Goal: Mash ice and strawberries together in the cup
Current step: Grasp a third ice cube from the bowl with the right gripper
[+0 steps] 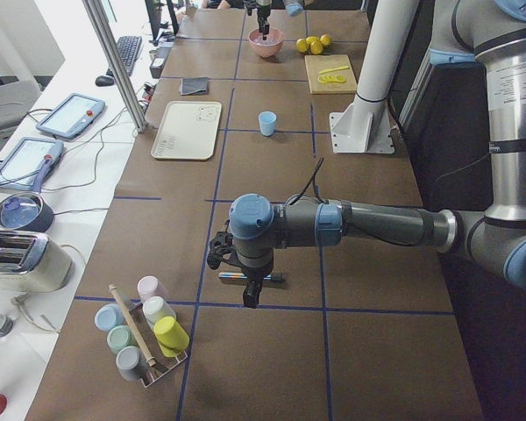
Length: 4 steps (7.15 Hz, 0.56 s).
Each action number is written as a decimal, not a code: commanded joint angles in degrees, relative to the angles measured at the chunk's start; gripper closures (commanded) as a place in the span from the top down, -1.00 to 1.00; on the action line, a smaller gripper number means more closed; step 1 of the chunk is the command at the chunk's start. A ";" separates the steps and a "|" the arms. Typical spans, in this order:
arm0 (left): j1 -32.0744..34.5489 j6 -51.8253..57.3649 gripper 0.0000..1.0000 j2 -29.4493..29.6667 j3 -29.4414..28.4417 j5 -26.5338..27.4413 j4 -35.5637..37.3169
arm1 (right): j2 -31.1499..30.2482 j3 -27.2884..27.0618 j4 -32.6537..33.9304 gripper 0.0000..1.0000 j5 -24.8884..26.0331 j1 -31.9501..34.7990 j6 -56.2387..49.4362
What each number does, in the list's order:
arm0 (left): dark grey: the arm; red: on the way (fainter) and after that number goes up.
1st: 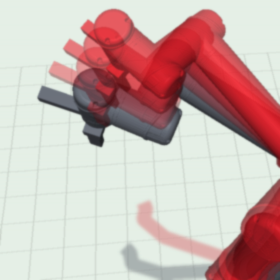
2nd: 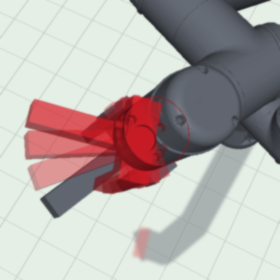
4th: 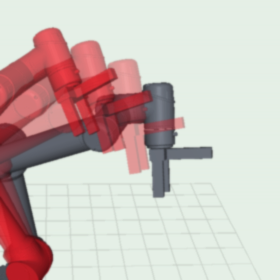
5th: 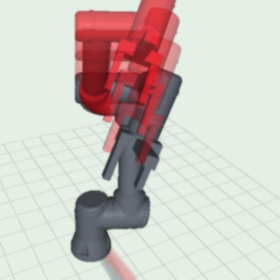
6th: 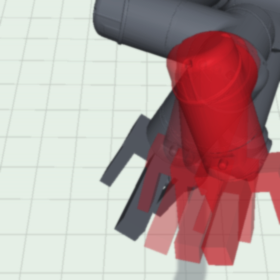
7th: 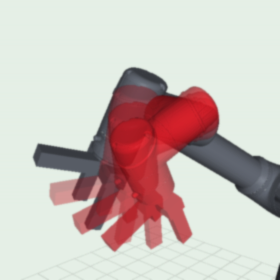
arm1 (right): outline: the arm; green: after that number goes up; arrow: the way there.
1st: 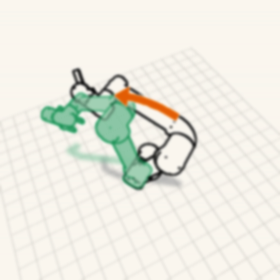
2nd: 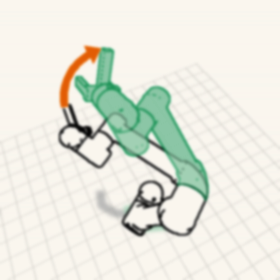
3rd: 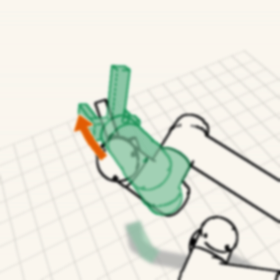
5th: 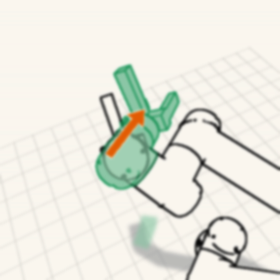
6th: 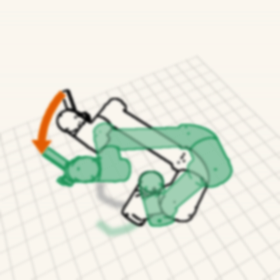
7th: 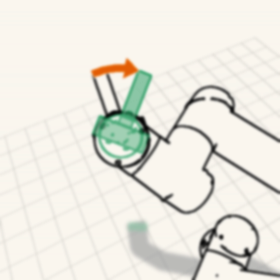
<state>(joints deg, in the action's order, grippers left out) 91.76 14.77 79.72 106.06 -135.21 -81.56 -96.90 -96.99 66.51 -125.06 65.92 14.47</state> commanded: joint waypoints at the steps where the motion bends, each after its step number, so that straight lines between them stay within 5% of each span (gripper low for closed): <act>1: 0.00 0.00 1.00 0.00 0.02 0.04 -0.01 | 0.92 1.63 0.02 0.50 -0.10 0.00 -0.32; 3: 0.00 0.00 1.00 0.00 0.02 0.04 -0.01 | 0.75 1.63 0.02 0.24 -0.10 0.00 -0.06; 4: 0.00 0.00 1.00 0.00 0.02 0.04 -0.01 | 0.75 1.54 0.02 -0.27 -0.36 0.00 -0.05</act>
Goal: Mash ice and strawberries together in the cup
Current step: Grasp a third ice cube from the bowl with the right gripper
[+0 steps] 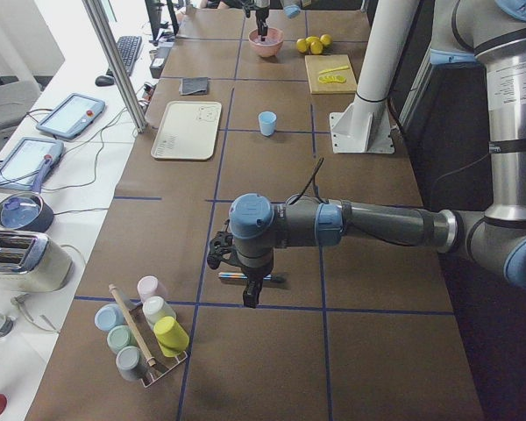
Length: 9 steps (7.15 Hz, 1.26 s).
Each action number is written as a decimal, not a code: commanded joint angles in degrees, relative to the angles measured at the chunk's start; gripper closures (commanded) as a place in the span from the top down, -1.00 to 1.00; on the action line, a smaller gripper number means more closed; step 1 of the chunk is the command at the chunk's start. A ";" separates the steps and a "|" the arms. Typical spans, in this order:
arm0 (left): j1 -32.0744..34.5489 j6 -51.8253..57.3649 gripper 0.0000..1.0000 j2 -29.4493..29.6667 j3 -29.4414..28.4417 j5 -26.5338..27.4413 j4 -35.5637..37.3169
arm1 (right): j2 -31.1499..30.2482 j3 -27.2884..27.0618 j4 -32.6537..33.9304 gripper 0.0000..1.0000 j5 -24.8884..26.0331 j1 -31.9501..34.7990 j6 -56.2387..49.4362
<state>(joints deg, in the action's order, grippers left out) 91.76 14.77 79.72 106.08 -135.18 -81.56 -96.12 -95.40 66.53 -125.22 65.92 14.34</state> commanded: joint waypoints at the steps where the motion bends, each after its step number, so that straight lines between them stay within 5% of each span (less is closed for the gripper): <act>1: 0.00 0.00 1.00 0.00 0.00 0.00 -0.09 | -0.12 -0.14 0.00 -0.54 -0.29 0.09 0.07; 3: 0.00 0.00 1.00 0.00 0.00 0.00 -0.09 | -0.03 -0.84 0.00 -0.91 -0.64 0.09 -0.01; 5: 0.00 0.00 1.00 0.00 0.00 0.00 -0.09 | 0.23 -3.90 1.04 -0.95 -1.43 1.57 0.07; 7: 0.00 0.00 1.00 0.00 0.00 0.00 -0.09 | 5.73 -10.21 9.78 -0.90 -2.49 2.20 2.77; 9: 0.00 0.00 1.00 0.00 0.00 0.00 -0.09 | 11.80 -11.04 10.11 -0.88 0.30 -6.54 15.41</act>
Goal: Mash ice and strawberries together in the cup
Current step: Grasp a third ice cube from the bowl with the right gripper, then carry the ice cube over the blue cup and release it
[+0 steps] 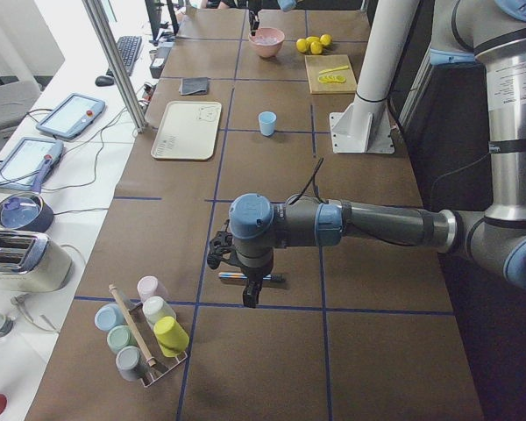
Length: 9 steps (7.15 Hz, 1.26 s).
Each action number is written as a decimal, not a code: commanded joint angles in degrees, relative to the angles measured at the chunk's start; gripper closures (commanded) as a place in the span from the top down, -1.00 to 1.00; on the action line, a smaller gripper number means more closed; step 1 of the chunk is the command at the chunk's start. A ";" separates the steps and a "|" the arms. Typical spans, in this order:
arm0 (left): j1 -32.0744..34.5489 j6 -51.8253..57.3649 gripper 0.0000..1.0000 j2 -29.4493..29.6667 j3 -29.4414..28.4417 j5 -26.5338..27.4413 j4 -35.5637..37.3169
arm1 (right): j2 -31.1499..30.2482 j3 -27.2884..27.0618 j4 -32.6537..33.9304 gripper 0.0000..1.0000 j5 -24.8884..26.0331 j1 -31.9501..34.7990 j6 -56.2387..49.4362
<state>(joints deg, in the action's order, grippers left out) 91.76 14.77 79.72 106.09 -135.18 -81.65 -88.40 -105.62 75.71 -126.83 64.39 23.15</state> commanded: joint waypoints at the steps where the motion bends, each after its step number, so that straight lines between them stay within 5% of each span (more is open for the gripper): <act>1: 0.00 0.00 1.00 0.00 0.00 0.00 0.00 | 8.82 -0.99 0.93 -0.81 4.64 -11.42 13.69; 3: 0.00 0.00 1.00 0.00 0.00 0.00 0.00 | 19.10 0.05 1.98 -0.82 13.58 -24.34 32.48; 5: -0.09 0.00 1.00 0.00 -0.18 0.00 0.00 | 34.27 4.00 12.03 -0.81 22.13 -31.93 45.51; 9: -0.09 0.00 1.00 0.00 -0.44 0.00 0.35 | 43.39 8.92 13.67 -0.76 27.16 -38.72 54.88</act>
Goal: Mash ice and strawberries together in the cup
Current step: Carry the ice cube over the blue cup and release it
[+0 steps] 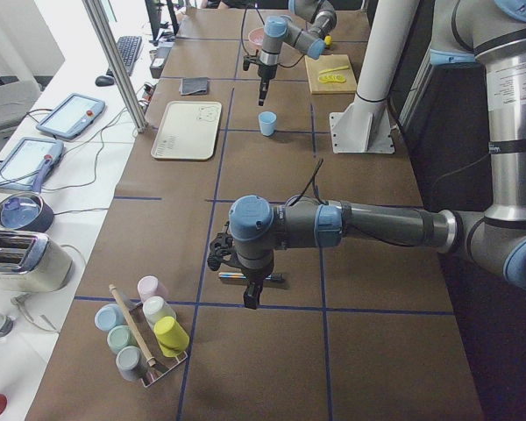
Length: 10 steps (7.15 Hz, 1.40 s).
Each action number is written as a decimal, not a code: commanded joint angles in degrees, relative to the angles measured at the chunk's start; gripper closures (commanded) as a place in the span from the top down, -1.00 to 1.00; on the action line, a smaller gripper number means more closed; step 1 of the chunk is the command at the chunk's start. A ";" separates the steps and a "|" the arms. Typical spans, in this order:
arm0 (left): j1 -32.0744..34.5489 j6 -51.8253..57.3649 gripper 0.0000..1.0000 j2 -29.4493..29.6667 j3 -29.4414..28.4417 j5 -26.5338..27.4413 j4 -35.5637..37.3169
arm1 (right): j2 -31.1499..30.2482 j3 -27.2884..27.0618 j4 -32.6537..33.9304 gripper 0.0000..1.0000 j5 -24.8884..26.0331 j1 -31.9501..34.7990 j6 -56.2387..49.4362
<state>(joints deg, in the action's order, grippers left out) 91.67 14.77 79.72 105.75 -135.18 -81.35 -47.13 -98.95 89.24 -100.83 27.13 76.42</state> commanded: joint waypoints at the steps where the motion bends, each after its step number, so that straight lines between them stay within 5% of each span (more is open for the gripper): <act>1: -0.09 0.00 1.00 0.00 -0.11 0.00 -0.04 | 1.61 2.27 0.15 -0.61 1.16 -1.81 1.54; 2: -0.18 0.00 1.00 0.00 -0.11 0.00 -0.04 | 1.25 2.44 0.15 0.02 1.16 -2.69 1.54; 3: -0.18 0.00 1.00 0.00 -0.11 0.00 -0.04 | 1.08 2.36 0.15 0.96 1.94 -3.39 1.54; 8: -0.35 0.17 1.00 0.00 0.07 0.00 -0.21 | -0.84 2.44 2.24 0.98 -0.14 1.32 -3.86; 10: -1.14 -0.08 1.00 0.17 -0.11 0.17 -0.30 | -7.41 1.83 2.17 0.98 -11.44 12.80 -17.46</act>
<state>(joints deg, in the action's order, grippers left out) 91.07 14.90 79.80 105.70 -135.10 -81.59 -50.56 -96.71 91.33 -105.88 33.19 66.75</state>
